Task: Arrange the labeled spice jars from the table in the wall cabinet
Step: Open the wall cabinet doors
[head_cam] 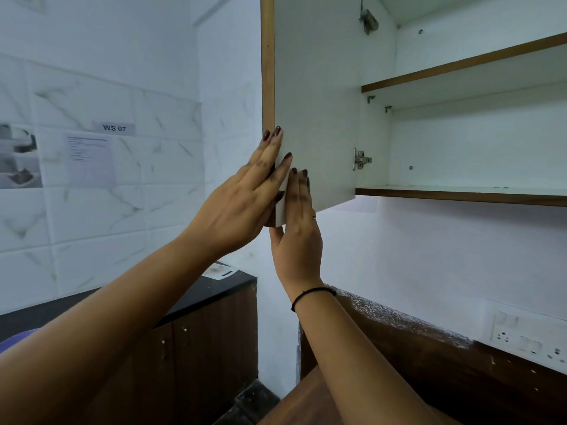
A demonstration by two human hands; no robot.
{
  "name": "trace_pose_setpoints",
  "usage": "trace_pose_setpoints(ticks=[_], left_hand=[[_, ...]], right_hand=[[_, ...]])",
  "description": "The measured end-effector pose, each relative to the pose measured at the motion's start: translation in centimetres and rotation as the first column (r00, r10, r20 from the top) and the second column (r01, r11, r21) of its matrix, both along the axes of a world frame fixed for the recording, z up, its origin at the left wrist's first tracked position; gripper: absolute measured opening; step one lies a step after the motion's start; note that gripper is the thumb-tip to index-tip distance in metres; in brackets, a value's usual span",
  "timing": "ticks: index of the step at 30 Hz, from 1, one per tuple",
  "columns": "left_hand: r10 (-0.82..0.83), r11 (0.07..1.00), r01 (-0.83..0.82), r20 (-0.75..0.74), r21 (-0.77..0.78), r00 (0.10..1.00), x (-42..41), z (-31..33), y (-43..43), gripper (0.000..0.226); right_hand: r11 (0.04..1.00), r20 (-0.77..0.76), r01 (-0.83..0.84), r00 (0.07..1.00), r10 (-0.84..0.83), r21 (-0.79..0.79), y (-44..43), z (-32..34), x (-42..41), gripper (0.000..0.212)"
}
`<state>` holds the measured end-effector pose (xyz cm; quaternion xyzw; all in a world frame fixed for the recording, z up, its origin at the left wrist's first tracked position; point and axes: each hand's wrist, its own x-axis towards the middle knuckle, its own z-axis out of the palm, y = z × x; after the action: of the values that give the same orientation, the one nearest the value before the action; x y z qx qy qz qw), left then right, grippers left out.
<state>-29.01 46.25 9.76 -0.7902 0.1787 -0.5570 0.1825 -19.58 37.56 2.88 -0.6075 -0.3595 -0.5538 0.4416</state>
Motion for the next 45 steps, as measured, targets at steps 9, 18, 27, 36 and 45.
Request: trace_pose_setpoints(ticks=[9, 18, 27, 36, 45], left_hand=[[0.118, 0.986, -0.114, 0.03, -0.118, 0.993, 0.5, -1.3, 2.9, 0.057], [-0.021, 0.943, 0.007, -0.04, -0.333, 0.999, 1.2, -1.8, 6.6, 0.056], [-0.029, 0.923, -0.016, -0.111, -0.385, 0.993, 2.0, -2.2, 9.7, 0.058], [-0.039, 0.918, -0.008, -0.109, -0.397, 0.993, 2.9, -2.4, 11.0, 0.058], [-0.079, 0.884, 0.064, -0.013, -0.462, 0.997, 4.1, -2.9, 11.2, 0.056]], right_hand=[[0.991, 0.022, 0.103, 0.995, -0.101, -0.089, 4.4, -0.2, 1.5, 0.062], [0.983, 0.155, 0.151, 0.979, -0.134, -0.103, 7.5, 0.1, 3.2, 0.062], [0.975, 0.183, 0.19, 0.969, -0.166, -0.119, 10.6, 0.2, 4.5, 0.056], [0.964, 0.143, 0.203, 0.973, -0.18, -0.169, 11.4, 0.5, 4.4, 0.061], [0.91, -0.05, 0.124, 0.986, -0.156, -0.396, 9.5, -0.5, 3.3, 0.085]])
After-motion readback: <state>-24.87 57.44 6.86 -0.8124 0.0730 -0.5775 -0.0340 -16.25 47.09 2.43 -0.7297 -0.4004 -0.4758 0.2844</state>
